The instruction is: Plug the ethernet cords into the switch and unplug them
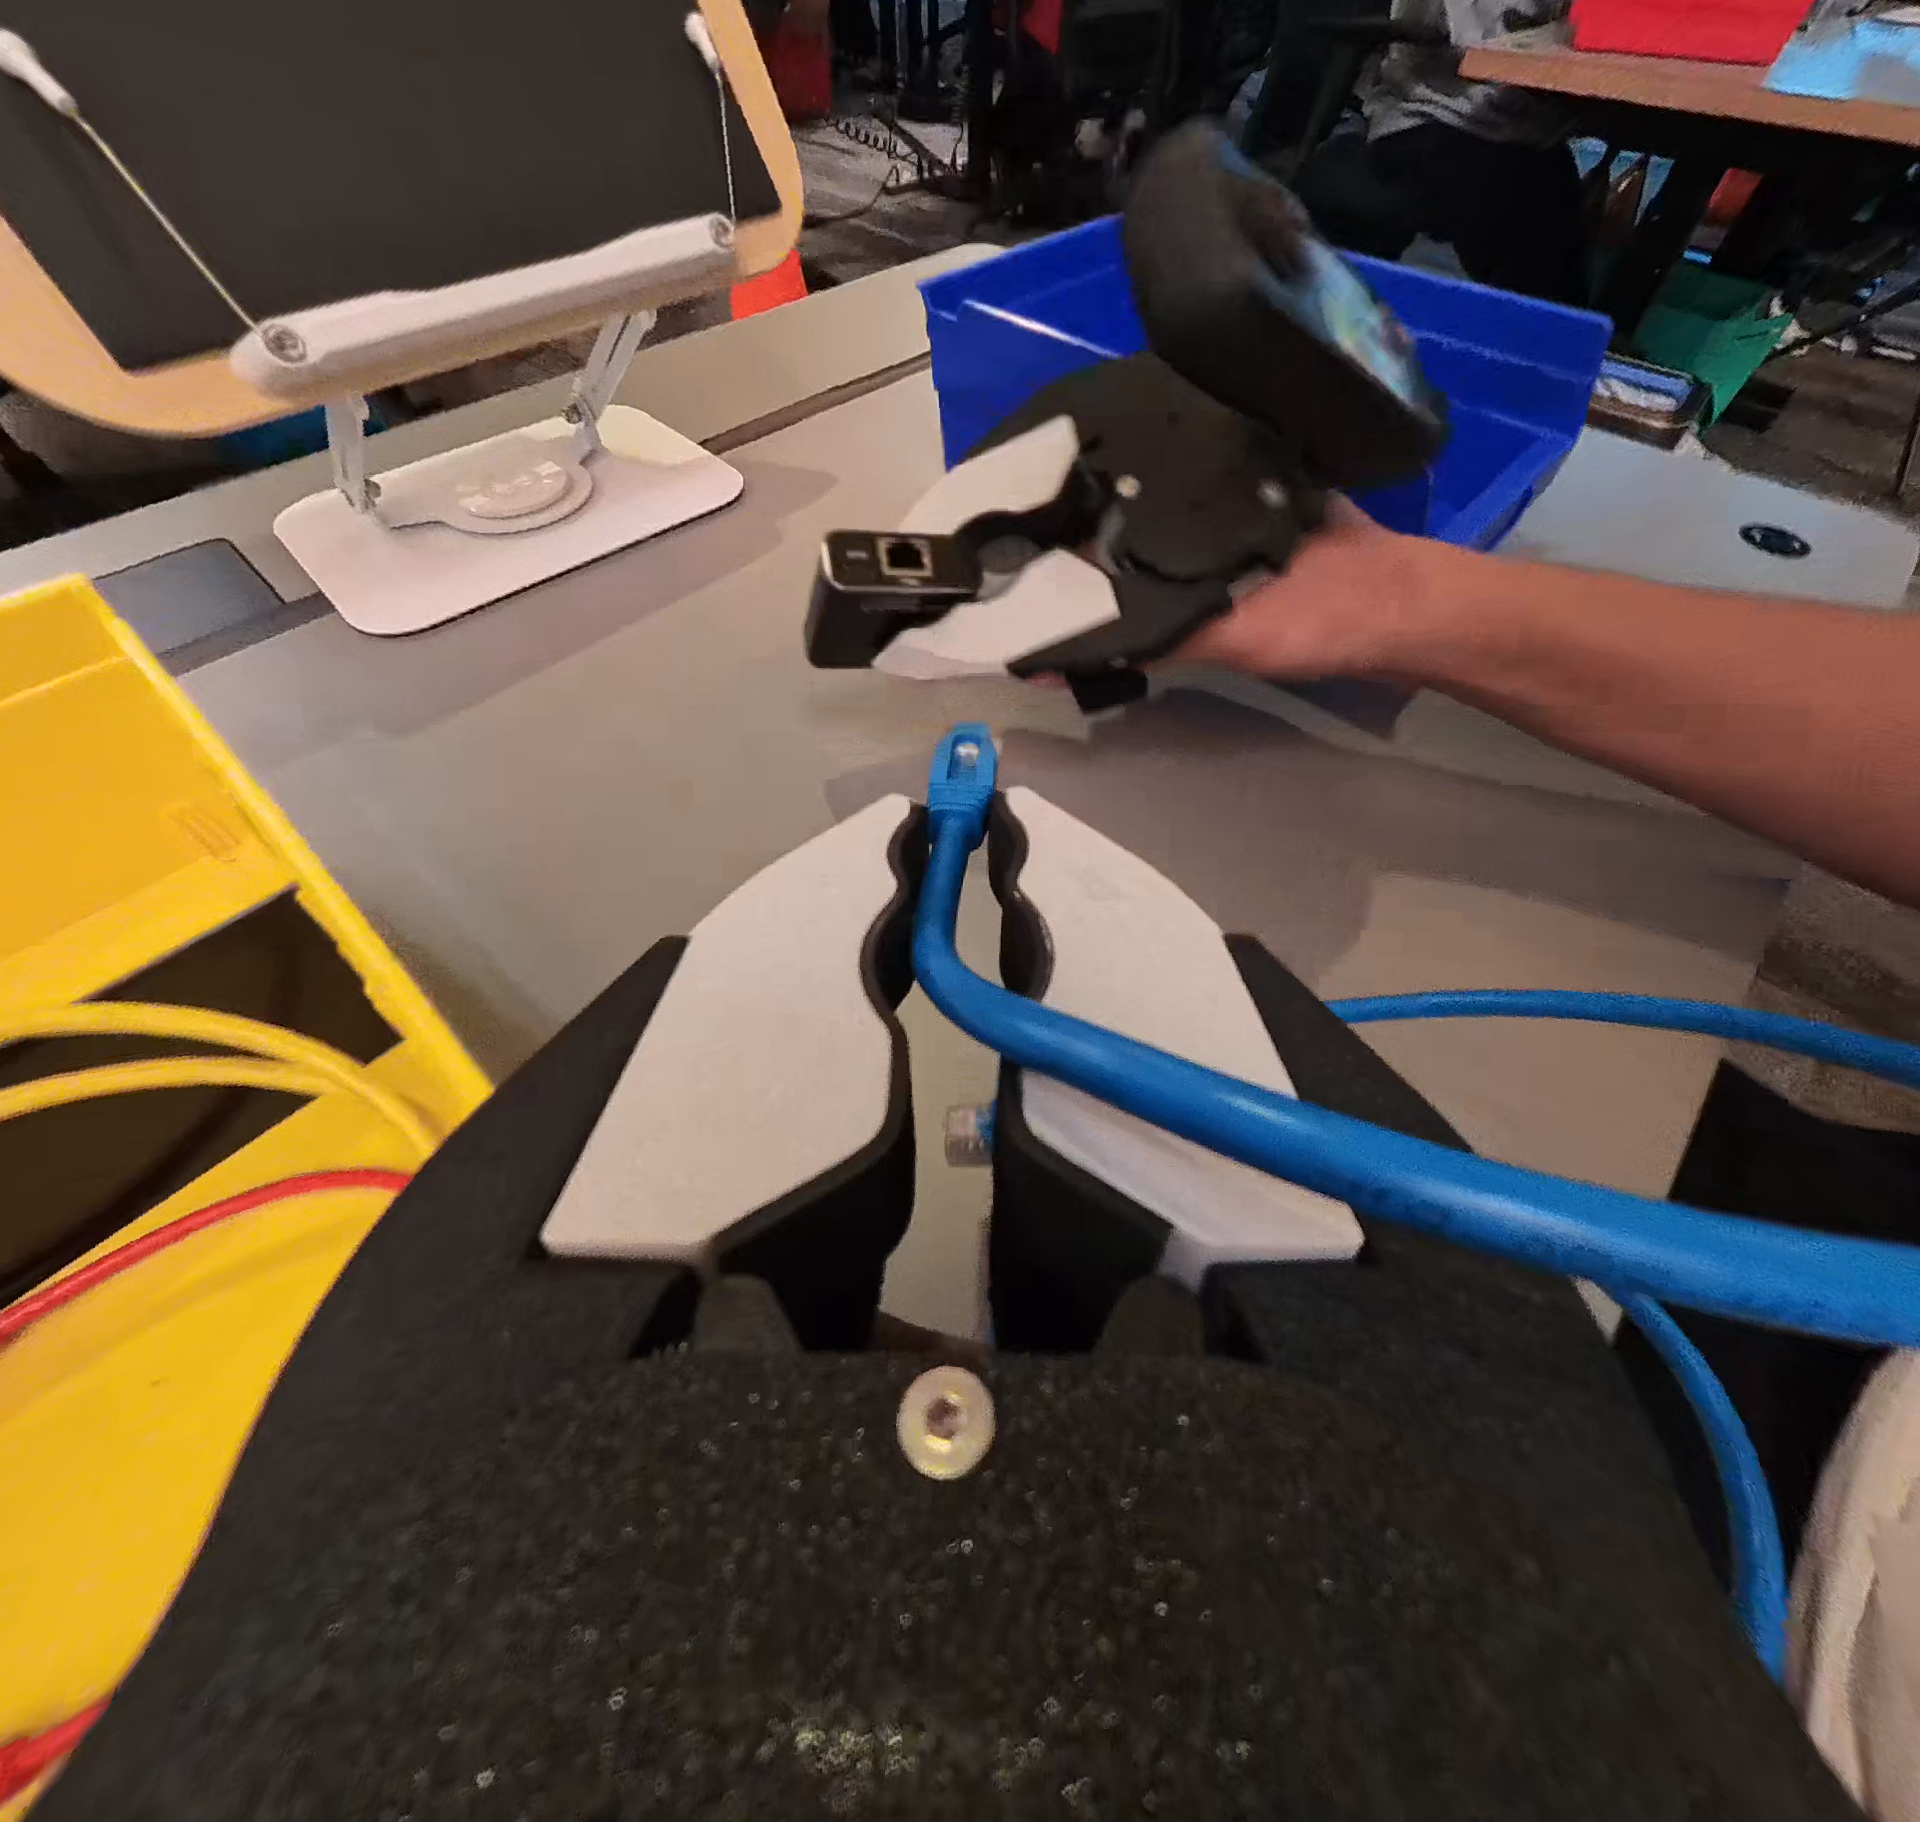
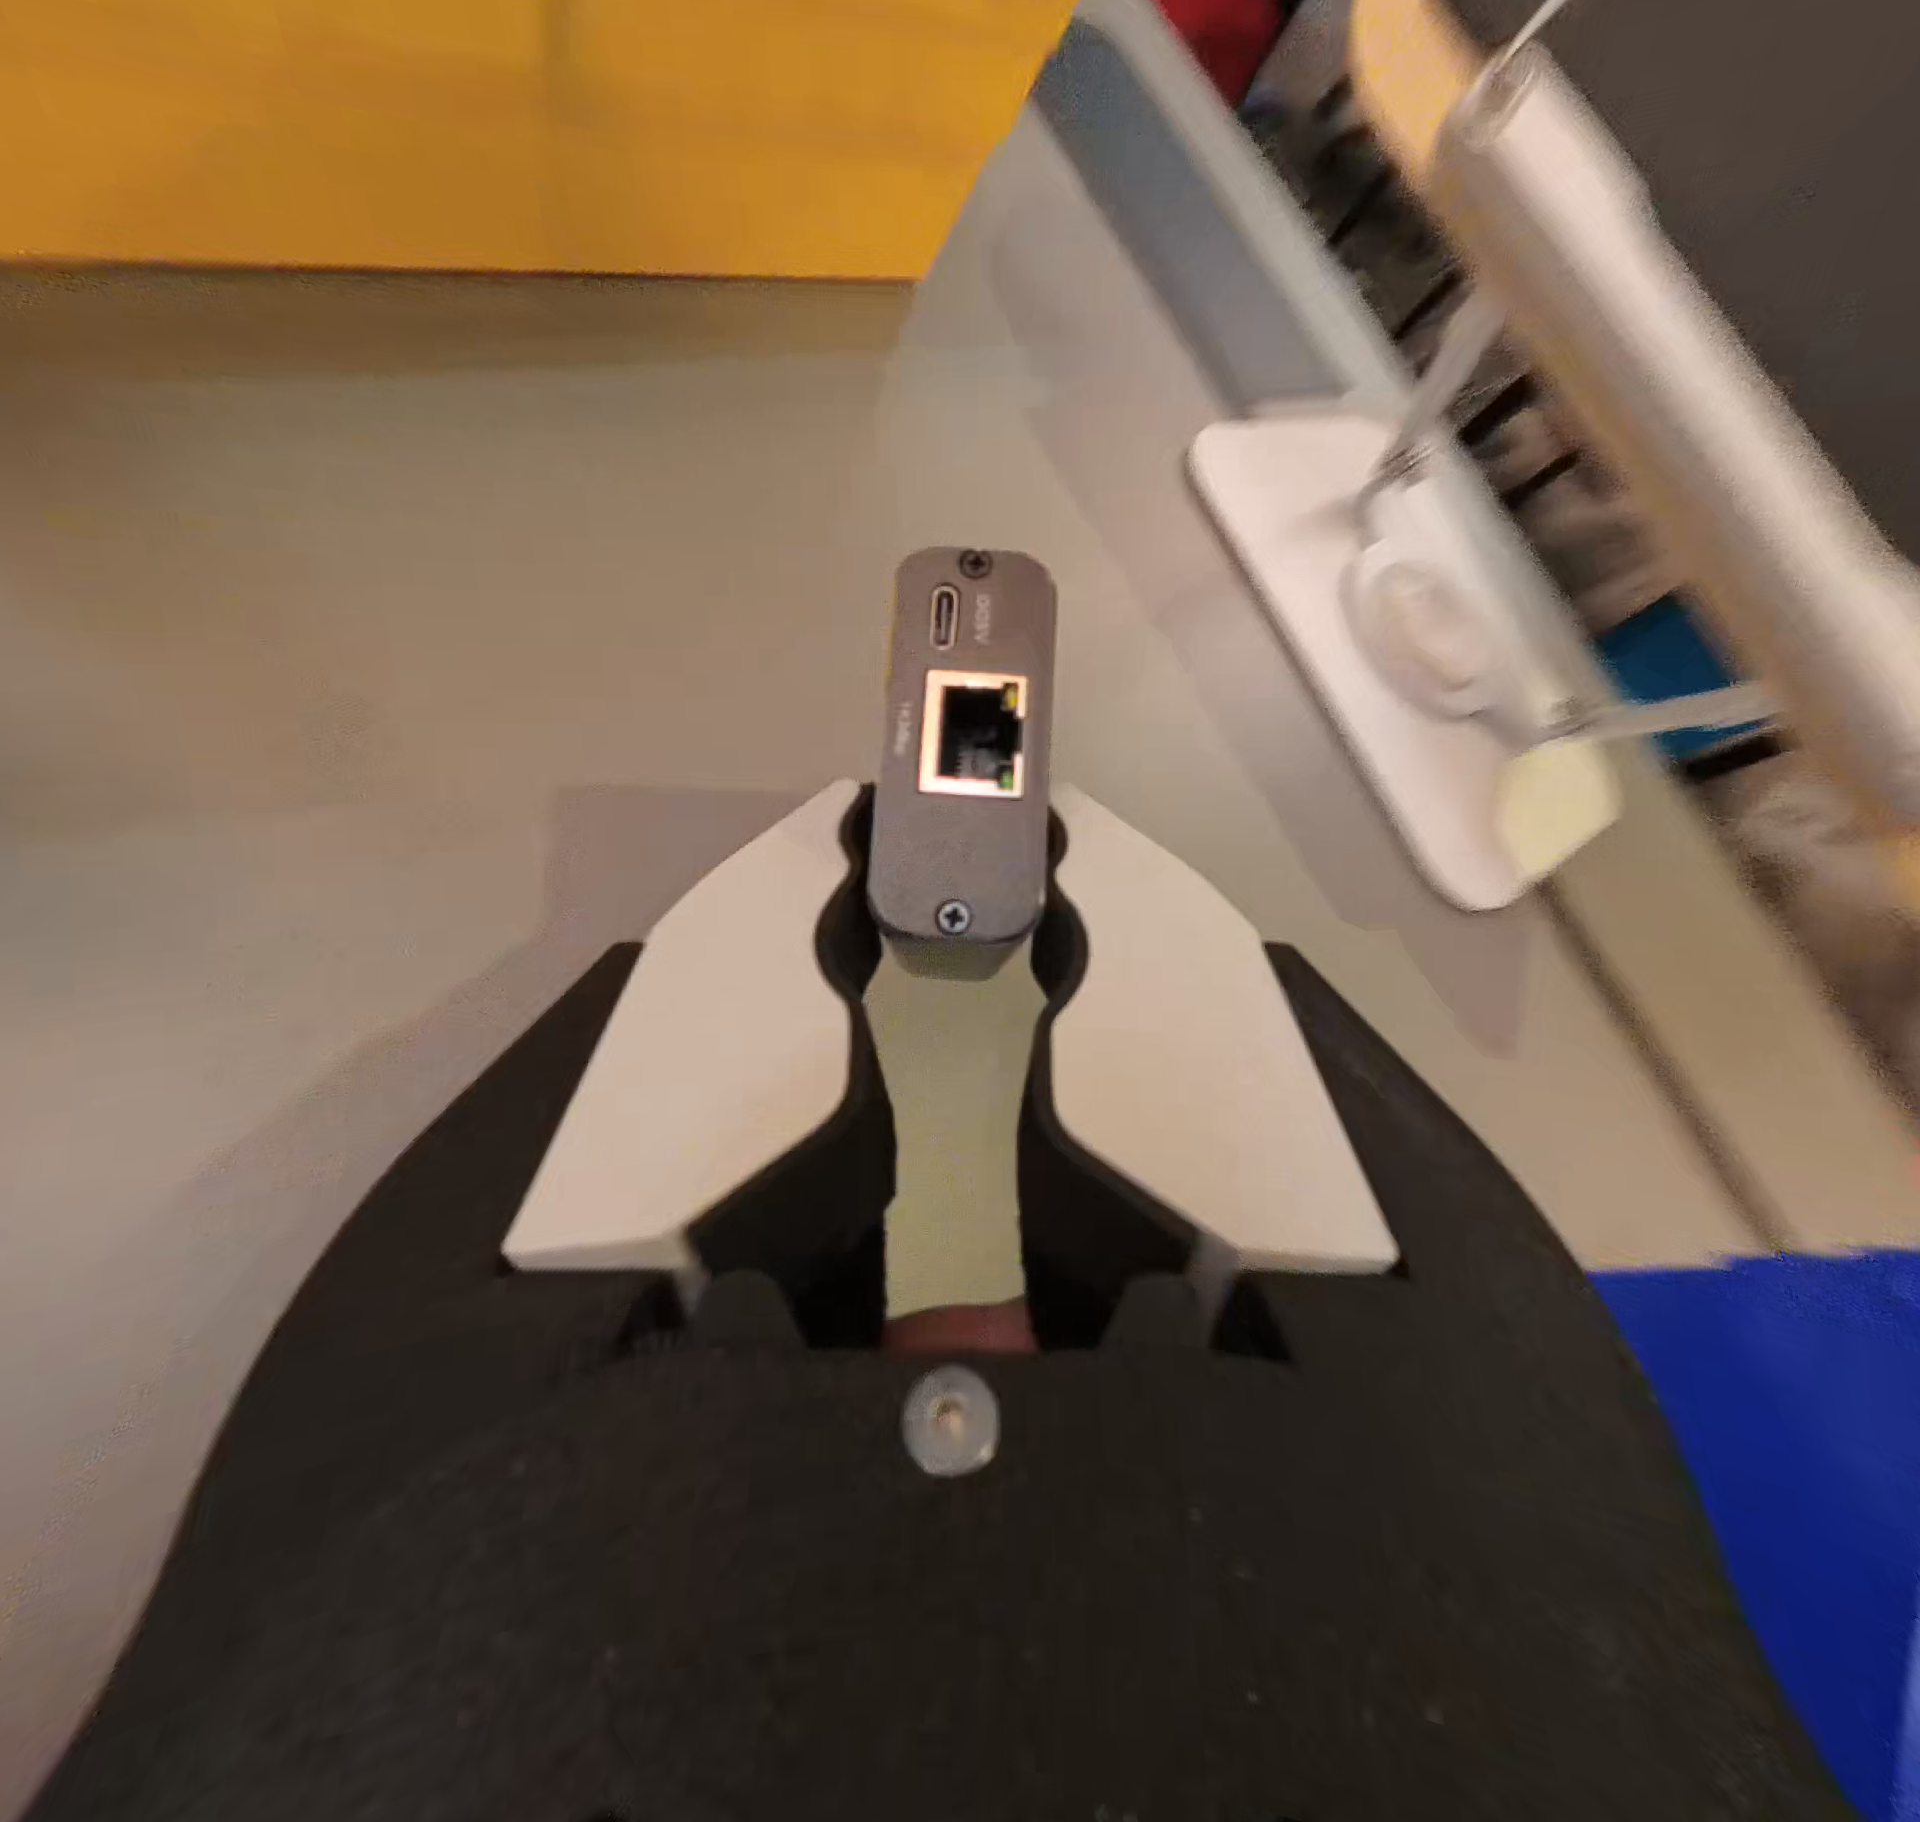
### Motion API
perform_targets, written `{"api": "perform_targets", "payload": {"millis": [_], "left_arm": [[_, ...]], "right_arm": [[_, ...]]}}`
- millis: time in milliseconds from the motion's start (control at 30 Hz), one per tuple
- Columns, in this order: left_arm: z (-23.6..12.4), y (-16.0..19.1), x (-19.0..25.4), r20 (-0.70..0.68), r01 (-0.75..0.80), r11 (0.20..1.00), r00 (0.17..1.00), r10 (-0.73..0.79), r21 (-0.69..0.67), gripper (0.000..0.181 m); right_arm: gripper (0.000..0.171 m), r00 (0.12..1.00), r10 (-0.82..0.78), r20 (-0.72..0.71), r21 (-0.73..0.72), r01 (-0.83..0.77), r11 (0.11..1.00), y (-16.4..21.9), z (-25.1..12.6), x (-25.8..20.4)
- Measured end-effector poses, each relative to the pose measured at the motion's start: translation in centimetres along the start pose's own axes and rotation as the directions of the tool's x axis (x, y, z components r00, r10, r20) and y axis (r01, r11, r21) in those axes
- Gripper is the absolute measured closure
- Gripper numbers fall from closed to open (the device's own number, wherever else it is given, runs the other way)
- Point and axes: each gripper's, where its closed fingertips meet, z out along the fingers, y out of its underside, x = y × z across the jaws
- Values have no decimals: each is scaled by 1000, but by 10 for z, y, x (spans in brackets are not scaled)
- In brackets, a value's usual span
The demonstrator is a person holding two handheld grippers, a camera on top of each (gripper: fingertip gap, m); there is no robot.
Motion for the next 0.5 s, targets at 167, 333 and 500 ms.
{"api": "perform_targets", "payload": {"millis": [167,333,500], "left_arm": [[27,-24,10,-16,-32,999,999,33,42,171],[40,-26,28,-19,-115,992,993,116,60,171],[44,-19,39,-36,-116,992,992,118,56,171]], "right_arm": [[144,916,-302,-264,-6,311,950,-30,-51,-8],[144,799,-465,-380,-113,459,881,-35,-78,-21],[144,777,-470,-419,-193,430,882,-29,-85,-24]]}}
